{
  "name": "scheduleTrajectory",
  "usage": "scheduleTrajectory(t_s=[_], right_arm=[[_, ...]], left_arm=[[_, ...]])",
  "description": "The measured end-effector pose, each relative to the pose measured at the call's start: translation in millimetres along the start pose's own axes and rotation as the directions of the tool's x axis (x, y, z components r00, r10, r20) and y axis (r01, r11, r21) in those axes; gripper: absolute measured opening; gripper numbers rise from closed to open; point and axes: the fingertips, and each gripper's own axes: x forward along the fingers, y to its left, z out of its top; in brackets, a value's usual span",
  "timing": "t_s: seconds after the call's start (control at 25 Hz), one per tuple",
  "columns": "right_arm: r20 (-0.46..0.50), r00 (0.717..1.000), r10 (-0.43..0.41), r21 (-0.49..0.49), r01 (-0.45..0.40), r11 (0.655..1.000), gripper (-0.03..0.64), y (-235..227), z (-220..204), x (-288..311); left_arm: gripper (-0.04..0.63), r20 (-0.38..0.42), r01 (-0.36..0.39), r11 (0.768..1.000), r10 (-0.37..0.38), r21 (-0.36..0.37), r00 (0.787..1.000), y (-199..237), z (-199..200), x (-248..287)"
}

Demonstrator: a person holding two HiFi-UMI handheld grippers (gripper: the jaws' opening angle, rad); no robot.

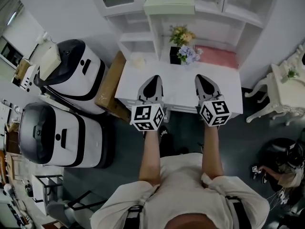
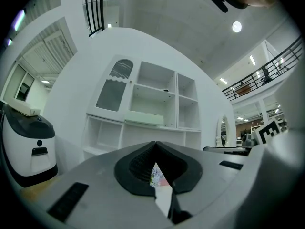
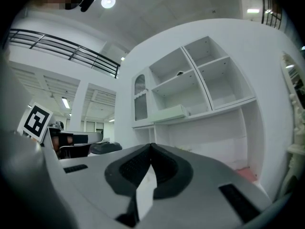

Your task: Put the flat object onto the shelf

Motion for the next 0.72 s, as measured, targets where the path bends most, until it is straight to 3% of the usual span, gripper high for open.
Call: scheduleTrajectory(t_s=[0.72], right_arm=[[-0.033, 0.999, 0.035, -0.027, -0.036, 0.999, 0.067, 1.3, -0.2, 7.5]], left_arm=[[0.011, 0.02, 0.001, 1.0, -0.001, -0.004, 1.0, -2.9, 5.7, 8.0]])
